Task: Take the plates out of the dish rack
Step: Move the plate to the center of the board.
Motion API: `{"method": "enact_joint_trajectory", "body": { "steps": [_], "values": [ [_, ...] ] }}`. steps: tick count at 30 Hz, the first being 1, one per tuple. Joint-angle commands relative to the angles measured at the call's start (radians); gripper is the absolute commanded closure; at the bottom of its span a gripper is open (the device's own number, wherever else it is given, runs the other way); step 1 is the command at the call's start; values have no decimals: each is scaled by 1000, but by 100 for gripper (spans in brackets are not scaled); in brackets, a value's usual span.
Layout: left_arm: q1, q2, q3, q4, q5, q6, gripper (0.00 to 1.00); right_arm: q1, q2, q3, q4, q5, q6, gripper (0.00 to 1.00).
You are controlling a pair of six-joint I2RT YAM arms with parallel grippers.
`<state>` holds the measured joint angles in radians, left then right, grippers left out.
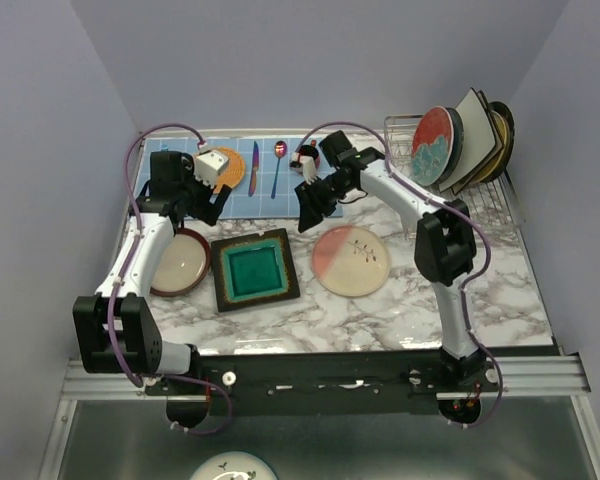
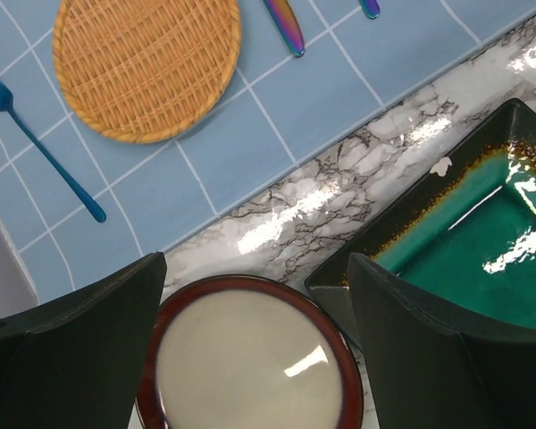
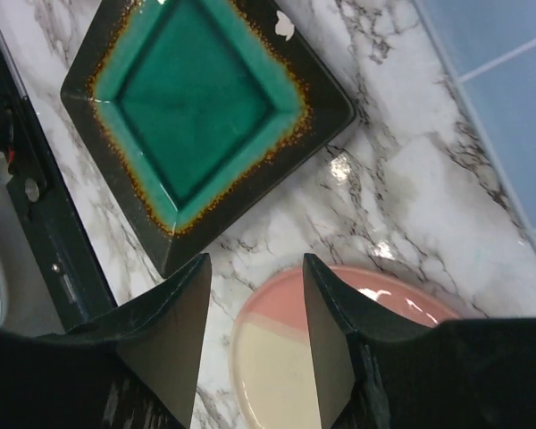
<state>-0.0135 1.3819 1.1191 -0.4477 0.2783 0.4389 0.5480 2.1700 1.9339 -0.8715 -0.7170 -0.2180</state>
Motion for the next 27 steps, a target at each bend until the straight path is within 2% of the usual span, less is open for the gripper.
{"method": "enact_joint_trajectory", "body": {
  "steps": [1, 4, 9, 27],
  "values": [
    [38, -34, -24, 41, 55, 23, 9, 38, 100, 98, -67, -100, 34, 46],
    [64, -12, -30, 50, 70, 23, 9, 43, 152, 138, -66, -148, 48, 47],
    [98, 5, -31, 63, 88, 24, 9, 56, 217, 175, -66, -139, 52, 48],
    [132, 11, -50, 64, 119, 40, 9, 59, 303, 234, -54, -133, 52, 48]
  ]
}}
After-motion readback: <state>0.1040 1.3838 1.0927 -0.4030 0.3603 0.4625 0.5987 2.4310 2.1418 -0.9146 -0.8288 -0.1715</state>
